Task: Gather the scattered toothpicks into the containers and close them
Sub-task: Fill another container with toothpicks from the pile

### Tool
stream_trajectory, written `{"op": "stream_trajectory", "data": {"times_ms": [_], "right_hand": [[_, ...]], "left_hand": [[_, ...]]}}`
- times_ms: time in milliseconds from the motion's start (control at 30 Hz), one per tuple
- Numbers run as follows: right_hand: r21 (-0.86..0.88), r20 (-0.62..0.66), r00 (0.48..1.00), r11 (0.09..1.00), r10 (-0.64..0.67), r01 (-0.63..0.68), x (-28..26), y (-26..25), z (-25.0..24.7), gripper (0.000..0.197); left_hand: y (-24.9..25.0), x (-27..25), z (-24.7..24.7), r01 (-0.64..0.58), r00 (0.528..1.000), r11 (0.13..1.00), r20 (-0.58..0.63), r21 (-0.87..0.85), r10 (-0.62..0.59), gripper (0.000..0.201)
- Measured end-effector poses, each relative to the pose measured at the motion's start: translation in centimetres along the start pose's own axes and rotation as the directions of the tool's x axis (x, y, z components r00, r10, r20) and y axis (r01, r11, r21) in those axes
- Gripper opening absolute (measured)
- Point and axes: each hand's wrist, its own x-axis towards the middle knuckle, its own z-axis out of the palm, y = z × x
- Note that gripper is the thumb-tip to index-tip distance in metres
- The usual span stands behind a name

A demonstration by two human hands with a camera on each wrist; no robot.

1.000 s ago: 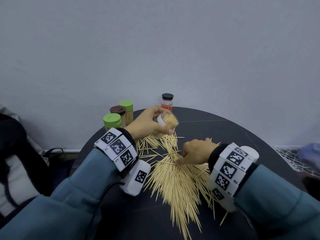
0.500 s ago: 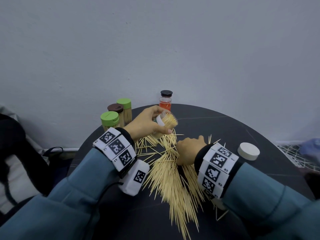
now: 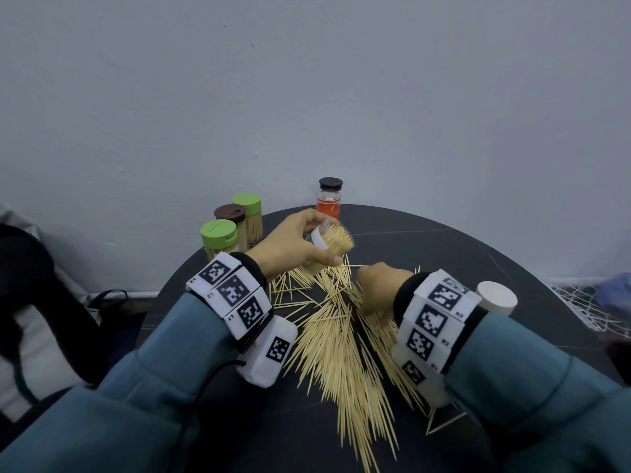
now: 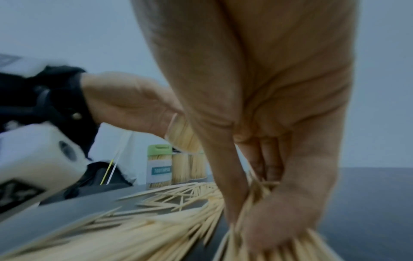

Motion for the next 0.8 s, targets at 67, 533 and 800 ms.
{"op": "stream_trajectory", "data": {"times_ms": [67, 533, 800], "right_hand": [[0.136, -0.001, 1.000, 0.990, 0.023, -0.023, 0.2, 1.1, -0.3, 0.034], [0.794, -0.084, 0.996, 0.603, -0.023, 0.081, 0.9, 6.6, -2.1, 0.031], [0.919, -0.193, 0.981, 0.351, 0.008, 0.178, 1.0, 6.9, -2.9, 0.013]], "left_hand": [[0.1, 0.0, 0.0, 0.001, 1.000, 1.000, 0.004, 0.003, -0.001, 0.060], [-0.4, 0.1, 0.7, 0.033, 0.998, 0.999, 0.049, 0.030, -0.035, 0.056], [-1.0, 0.4, 0.9, 0.042, 0.998, 0.997, 0.043, 0.060, -0.045, 0.054]]}}
